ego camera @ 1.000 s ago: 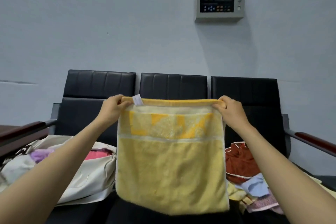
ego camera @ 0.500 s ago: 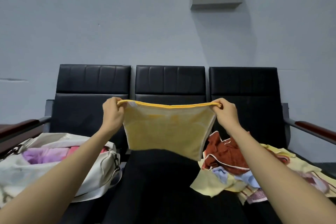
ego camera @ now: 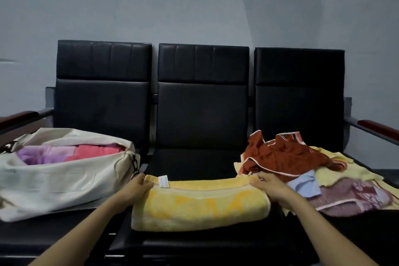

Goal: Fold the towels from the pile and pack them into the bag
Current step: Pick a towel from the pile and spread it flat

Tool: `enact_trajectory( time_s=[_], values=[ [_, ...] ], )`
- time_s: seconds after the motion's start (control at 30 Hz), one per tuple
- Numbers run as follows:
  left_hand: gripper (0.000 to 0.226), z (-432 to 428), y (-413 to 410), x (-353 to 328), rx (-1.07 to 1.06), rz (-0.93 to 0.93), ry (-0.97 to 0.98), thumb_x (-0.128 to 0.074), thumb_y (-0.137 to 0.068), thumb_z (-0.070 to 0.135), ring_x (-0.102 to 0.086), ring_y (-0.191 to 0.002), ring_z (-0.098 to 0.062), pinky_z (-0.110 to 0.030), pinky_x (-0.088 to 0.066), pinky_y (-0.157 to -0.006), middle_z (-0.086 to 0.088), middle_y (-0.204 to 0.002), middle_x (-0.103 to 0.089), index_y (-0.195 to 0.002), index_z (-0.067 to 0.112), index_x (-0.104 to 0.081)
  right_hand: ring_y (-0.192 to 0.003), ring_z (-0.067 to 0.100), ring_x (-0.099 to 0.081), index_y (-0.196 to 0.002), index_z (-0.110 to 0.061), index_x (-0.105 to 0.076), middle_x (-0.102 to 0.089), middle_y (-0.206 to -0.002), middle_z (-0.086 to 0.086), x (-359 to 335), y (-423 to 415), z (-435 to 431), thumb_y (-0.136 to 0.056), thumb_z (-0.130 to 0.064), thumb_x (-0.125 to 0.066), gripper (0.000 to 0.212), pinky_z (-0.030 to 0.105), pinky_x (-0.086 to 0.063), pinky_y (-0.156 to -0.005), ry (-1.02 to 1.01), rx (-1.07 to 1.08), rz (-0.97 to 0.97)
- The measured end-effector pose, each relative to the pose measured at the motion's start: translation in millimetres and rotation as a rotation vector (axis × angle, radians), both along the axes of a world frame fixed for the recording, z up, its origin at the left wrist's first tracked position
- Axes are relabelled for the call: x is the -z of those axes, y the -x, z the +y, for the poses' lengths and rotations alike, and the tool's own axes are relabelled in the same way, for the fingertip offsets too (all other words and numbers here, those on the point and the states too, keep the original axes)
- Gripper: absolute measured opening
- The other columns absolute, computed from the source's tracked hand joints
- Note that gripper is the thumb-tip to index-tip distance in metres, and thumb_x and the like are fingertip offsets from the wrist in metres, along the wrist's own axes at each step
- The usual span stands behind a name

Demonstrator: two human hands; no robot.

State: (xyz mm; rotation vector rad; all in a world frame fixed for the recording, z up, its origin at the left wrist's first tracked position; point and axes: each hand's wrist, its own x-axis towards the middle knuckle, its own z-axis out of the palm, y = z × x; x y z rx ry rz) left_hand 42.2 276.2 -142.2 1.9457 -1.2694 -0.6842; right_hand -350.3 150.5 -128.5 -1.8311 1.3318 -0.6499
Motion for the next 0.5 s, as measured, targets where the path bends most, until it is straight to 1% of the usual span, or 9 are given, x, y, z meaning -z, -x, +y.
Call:
enact_trajectory(
  time_s=[0.07,0.13,0.2,0.23,0.27,0.3,0.4,0.43,0.5],
  values=[
    [0.014,-3.9,1.0,13.5,-0.006,-0.05,-0.096,-0.055,-0.095,0.021,-0.055,-0.087,-0.018,-0.032,-0.043,-0.076,-0.01,-0.1,-0.059,-0.097,0.007,-0.053,-0.081,0.016,-0.054,-0.098,0.007,-0.064,-0.06,-0.087,0.006,17.8,-2.3,-2.9,-0.093,-0.014,-0.061,0.023,0.029,-0.039,-0.073,-0.014,0.018,0.02],
    [0.013,-11.3,1.1,20.2,-0.044,-0.095,-0.126,-0.052,-0.096,0.021,-0.052,-0.086,-0.016,-0.029,-0.038,-0.071,-0.007,-0.099,-0.056,-0.098,0.008,-0.05,-0.077,0.017,-0.054,-0.097,0.009,-0.061,-0.057,-0.081,0.007,30.6,-9.2,-9.6,-0.094,-0.023,-0.061,0.032,0.03,-0.038,-0.069,-0.029,0.052,0.033],
    [0.017,-22.9,-0.8,21.5,-0.105,-0.094,-0.086,-0.051,-0.097,0.02,-0.053,-0.097,-0.023,-0.032,-0.037,-0.076,-0.009,-0.107,-0.055,-0.106,0.006,-0.049,-0.073,0.017,-0.05,-0.084,0.007,-0.056,-0.049,-0.074,0.008,31.1,-20.8,-17.1,-0.095,-0.028,-0.058,0.037,0.031,-0.032,-0.065,0.016,0.093,0.042],
    [0.022,-28.9,-2.6,21.3,-0.143,-0.086,-0.056,-0.051,-0.096,0.02,-0.053,-0.103,-0.027,-0.032,-0.037,-0.079,-0.012,-0.112,-0.055,-0.111,0.004,-0.049,-0.072,0.019,-0.049,-0.079,0.002,-0.054,-0.048,-0.072,0.009,28.6,-27.1,-21.8,-0.096,-0.029,-0.057,0.036,0.032,-0.03,-0.064,0.054,0.112,0.058],
    [0.025,-34.4,-3.9,19.9,-0.175,-0.071,-0.037,-0.051,-0.096,0.02,-0.053,-0.107,-0.029,-0.032,-0.037,-0.081,-0.014,-0.115,-0.055,-0.114,0.003,-0.048,-0.074,0.022,-0.051,-0.078,-0.001,-0.053,-0.051,-0.073,0.011,26.0,-33.5,-27.5,-0.096,-0.03,-0.056,0.035,0.032,-0.03,-0.065,0.091,0.13,0.08],
    [0.027,-39.7,-4.9,18.5,-0.195,-0.063,-0.026,-0.051,-0.096,0.019,-0.053,-0.109,-0.031,-0.032,-0.036,-0.081,-0.014,-0.116,-0.055,-0.116,0.002,-0.048,-0.078,0.025,-0.054,-0.08,-0.003,-0.054,-0.055,-0.077,0.013,23.7,-39.3,-33.2,-0.097,-0.031,-0.054,0.033,0.032,-0.03,-0.066,0.109,0.14,0.105],
    [0.028,-54.8,-6.7,18.3,-0.195,-0.065,-0.026,-0.05,-0.097,0.02,-0.052,-0.11,-0.031,-0.032,-0.036,-0.081,-0.013,-0.113,-0.054,-0.118,0.002,-0.047,-0.09,0.027,-0.055,-0.087,-0.011,-0.058,-0.06,-0.086,0.008,22.2,-52.5,-48.1,-0.098,-0.031,-0.051,0.023,0.028,-0.027,-0.066,0.151,0.141,0.203],
    [0.024,-58.1,-6.4,19.0,-0.193,-0.072,-0.024,-0.05,-0.097,0.021,-0.052,-0.107,-0.03,-0.032,-0.036,-0.08,-0.011,-0.109,-0.053,-0.113,0.004,-0.047,-0.096,0.03,-0.057,-0.097,-0.008,-0.061,-0.063,-0.093,0.011,25.0,-54.7,-53.2,-0.099,-0.031,-0.05,0.026,0.027,-0.027,-0.067,0.152,0.148,0.238],
    [0.016,-63.6,-4.7,23.7,-0.193,-0.075,-0.026,-0.05,-0.098,0.021,-0.05,-0.096,-0.025,-0.032,-0.034,-0.076,-0.008,-0.101,-0.05,-0.104,0.007,-0.044,-0.104,0.034,-0.058,-0.114,0.0,-0.059,-0.064,-0.109,0.019,32.4,-57.0,-60.2,-0.1,-0.032,-0.049,0.037,0.028,-0.029,-0.068,0.157,0.181,0.307]
  ],
)
